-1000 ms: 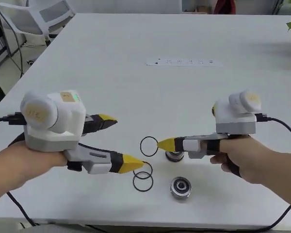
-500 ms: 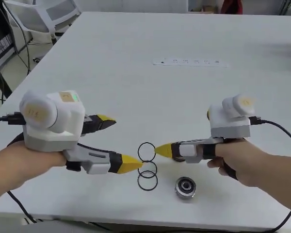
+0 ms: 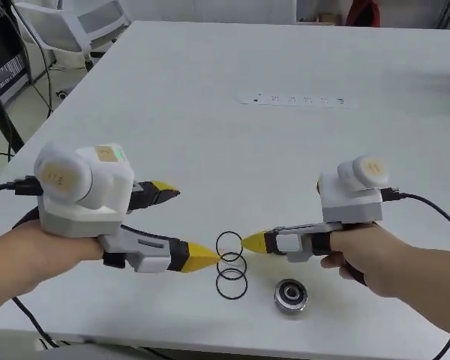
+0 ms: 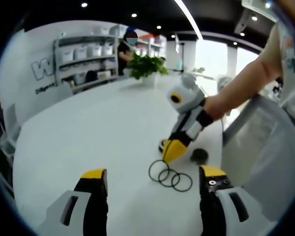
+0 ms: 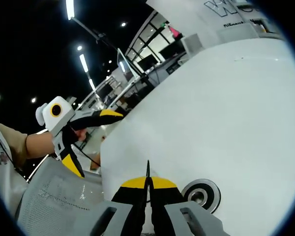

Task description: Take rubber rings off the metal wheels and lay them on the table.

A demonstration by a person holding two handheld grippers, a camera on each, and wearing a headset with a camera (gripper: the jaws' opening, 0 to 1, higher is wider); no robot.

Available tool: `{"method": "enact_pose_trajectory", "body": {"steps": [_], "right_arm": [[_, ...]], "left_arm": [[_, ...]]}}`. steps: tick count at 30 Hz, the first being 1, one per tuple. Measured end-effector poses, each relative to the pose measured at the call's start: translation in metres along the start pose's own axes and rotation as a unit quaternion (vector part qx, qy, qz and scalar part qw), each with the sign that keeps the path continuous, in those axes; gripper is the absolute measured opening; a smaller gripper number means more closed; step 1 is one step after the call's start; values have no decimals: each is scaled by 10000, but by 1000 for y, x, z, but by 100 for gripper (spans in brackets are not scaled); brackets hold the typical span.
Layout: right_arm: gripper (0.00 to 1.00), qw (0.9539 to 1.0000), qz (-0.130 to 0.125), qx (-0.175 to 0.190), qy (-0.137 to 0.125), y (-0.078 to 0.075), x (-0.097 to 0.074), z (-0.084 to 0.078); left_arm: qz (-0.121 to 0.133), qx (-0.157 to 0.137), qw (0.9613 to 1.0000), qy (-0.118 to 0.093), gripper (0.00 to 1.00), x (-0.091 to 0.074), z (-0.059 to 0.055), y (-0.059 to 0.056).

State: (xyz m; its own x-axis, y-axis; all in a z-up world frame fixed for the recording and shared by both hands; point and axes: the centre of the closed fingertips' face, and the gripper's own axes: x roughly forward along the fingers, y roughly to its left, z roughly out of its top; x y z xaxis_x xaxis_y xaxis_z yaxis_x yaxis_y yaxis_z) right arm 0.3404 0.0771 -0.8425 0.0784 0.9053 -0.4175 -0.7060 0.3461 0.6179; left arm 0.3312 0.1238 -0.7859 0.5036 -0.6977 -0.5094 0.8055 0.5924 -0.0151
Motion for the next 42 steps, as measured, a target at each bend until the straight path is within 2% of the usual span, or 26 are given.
{"method": "enact_pose_trajectory", "body": {"steps": [5,12,15,27,34,42], "right_arm": [[0,9997,-155,-173,103,-6,0,-2],[2,9992,-230,-312,140,-8,1,-3],[4,9982,-269,-503,205,-7,3,-4],[22,9955,-344,-873,165,-3,3,3],[27,9953,-360,-902,-5,-2,-3,12],[30,9949,-330,-905,-284,1,-14,25]], "left_arm": [[-6,-10,10000,36,77,0,-2,0],[-16,3,10000,47,77,1,-1,0],[-19,2,10000,60,77,1,-2,0],[-22,-9,9999,100,77,1,-3,0],[-22,-2,9999,114,77,2,-2,1],[-60,54,9999,114,77,6,4,0]]}}
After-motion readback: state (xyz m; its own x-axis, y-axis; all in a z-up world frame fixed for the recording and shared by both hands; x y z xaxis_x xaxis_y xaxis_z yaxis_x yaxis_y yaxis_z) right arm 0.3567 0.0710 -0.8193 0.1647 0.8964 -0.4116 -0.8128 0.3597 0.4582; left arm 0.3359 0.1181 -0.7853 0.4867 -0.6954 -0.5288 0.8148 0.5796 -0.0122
